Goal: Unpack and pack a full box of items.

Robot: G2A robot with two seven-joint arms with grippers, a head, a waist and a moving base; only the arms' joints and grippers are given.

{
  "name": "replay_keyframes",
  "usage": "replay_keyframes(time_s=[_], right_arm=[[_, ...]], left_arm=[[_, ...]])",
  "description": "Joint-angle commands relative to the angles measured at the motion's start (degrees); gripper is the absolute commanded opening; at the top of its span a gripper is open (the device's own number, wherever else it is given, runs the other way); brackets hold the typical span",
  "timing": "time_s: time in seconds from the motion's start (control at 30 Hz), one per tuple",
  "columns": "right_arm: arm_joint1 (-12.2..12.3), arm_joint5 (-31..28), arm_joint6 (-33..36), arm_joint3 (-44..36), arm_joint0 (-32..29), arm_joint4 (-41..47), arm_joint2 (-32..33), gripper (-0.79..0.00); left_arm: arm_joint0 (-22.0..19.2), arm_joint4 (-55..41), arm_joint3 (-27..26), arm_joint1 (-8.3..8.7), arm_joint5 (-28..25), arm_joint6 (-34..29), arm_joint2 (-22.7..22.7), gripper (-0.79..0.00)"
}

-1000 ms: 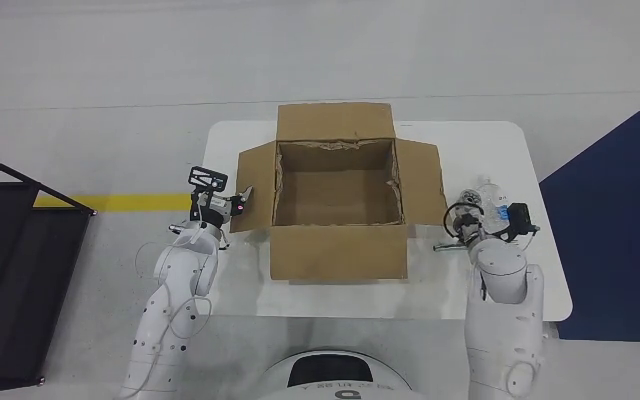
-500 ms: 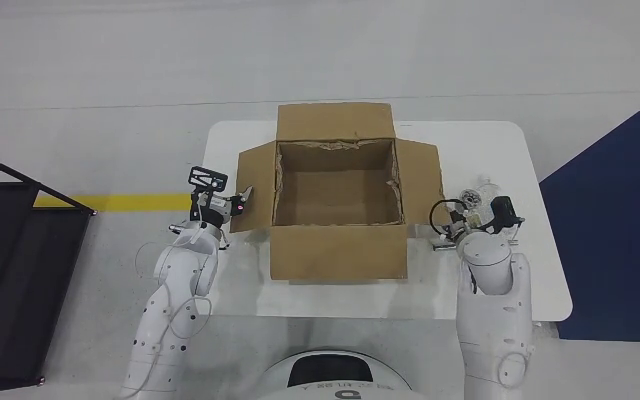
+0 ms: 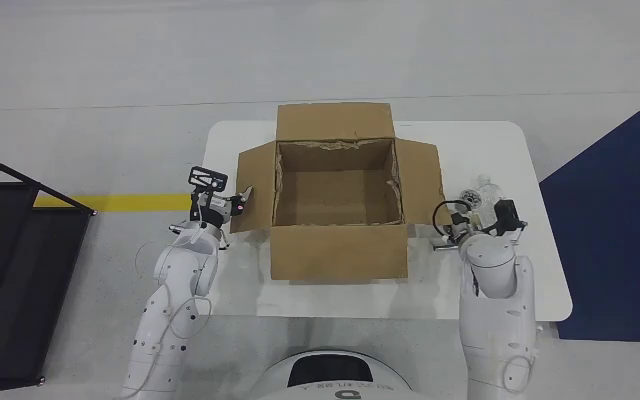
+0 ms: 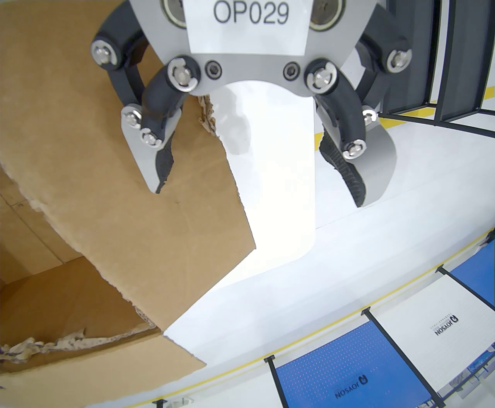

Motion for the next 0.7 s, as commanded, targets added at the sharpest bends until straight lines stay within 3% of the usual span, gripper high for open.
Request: replay_keyframes(time_s=[0.0,0.47,0.5,0.6,0.67], right_arm=[[0.11,0.55,-0.25,0.40,0.40,0.09,0.04,-0.459],[1.69,5.76,4.16,6.69,6.37,-4.41,-0.87,-0.425],[1.81,5.85,4.64,6.83,6.55,-4.61,-0.91,-0.400],[2.11,5.76,5.96,6.92,6.91,-4.93,-1.20,-0.034],[2.27,6.21,6.06,6.89,6.87,-5.23,-1.14,0.000]], left_arm=[[0.00,0.00,0.00,0.00,0.00,0.00,0.00,0.000],[0.00,0.00,0.00,0.00,0.00,0.00,0.00,0.000],[0.00,0.00,0.00,0.00,0.00,0.00,0.00,0.000],[0.00,0.00,0.00,0.00,0.00,0.00,0.00,0.000],[0.00,0.00,0.00,0.00,0.00,0.00,0.00,0.000]])
